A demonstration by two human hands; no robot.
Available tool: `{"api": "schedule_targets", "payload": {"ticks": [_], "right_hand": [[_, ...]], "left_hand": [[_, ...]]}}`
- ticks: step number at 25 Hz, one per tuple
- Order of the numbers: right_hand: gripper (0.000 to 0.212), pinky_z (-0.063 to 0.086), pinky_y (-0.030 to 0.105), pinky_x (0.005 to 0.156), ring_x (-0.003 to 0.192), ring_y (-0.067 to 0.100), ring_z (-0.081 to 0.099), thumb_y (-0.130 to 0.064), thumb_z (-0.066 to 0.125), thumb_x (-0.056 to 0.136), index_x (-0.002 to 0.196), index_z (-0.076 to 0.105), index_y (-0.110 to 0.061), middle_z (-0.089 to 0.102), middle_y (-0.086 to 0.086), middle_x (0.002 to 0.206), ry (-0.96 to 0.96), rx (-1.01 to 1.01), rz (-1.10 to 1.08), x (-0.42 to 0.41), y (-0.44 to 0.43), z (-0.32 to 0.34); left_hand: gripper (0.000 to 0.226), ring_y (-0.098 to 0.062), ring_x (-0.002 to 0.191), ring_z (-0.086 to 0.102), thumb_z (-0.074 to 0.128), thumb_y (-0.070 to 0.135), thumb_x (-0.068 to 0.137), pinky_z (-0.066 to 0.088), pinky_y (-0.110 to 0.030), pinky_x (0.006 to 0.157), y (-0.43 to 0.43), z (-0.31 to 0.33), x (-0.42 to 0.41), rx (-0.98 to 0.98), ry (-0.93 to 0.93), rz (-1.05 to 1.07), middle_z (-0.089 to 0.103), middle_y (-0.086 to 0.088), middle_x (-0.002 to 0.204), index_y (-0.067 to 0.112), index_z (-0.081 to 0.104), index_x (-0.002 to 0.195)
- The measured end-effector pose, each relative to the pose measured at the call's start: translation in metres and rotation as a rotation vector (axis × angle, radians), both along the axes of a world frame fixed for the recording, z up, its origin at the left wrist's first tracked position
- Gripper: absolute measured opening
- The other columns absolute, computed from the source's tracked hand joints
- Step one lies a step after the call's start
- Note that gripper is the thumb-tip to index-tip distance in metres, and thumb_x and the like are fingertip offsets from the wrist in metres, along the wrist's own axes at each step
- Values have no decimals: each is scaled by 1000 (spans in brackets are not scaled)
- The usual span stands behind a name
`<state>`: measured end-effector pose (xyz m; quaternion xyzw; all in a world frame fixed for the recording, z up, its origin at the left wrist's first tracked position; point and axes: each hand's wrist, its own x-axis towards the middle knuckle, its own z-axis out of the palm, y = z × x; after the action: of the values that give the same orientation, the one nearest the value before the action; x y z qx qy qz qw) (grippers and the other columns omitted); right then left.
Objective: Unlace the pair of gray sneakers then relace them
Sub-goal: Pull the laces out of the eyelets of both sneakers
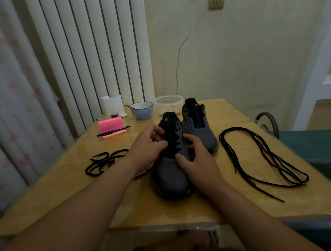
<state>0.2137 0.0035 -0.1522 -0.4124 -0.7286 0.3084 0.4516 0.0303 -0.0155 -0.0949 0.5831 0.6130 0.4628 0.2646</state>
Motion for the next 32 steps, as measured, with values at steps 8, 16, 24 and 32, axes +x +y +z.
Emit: {"api": "schedule_targets", "payload": {"ticks": [8, 16, 24, 32], "right_hand": [[43, 51, 29, 77, 93, 2, 56, -31, 52, 106, 147, 45, -41, 53, -8, 113, -187, 218, -85, -2, 11, 42], [32, 51, 38, 73, 90, 20, 63, -10, 43, 101, 116, 60, -33, 65, 0, 106, -507, 57, 93, 2, 60, 91], [26, 58, 47, 79, 90, 29, 68, -14, 49, 102, 105, 66, -32, 70, 5, 100, -270, -125, 165, 12, 66, 85], [23, 59, 56, 91, 100, 29, 70, -9, 50, 101, 109, 67, -22, 72, 9, 107, -187, -189, 157, 14, 65, 81]], "left_hand": [[66, -13, 80, 61, 69, 12, 95, 53, -23, 66, 2, -1, -2, 88, 79, -36, 60, -6, 97, 38, 42, 150], [19, -17, 105, 52, 68, 32, 96, 50, -29, 84, 25, 24, -22, 67, 427, -56, 44, 1, 116, 28, 55, 109], [19, -16, 114, 50, 67, 30, 97, 45, -39, 99, 33, 19, -14, 382, 566, 138, 46, 4, 121, 30, 57, 114], [21, -15, 108, 44, 62, 42, 99, 37, -46, 97, 23, 18, -4, 254, 881, -84, 50, 14, 109, 42, 68, 119]]}}
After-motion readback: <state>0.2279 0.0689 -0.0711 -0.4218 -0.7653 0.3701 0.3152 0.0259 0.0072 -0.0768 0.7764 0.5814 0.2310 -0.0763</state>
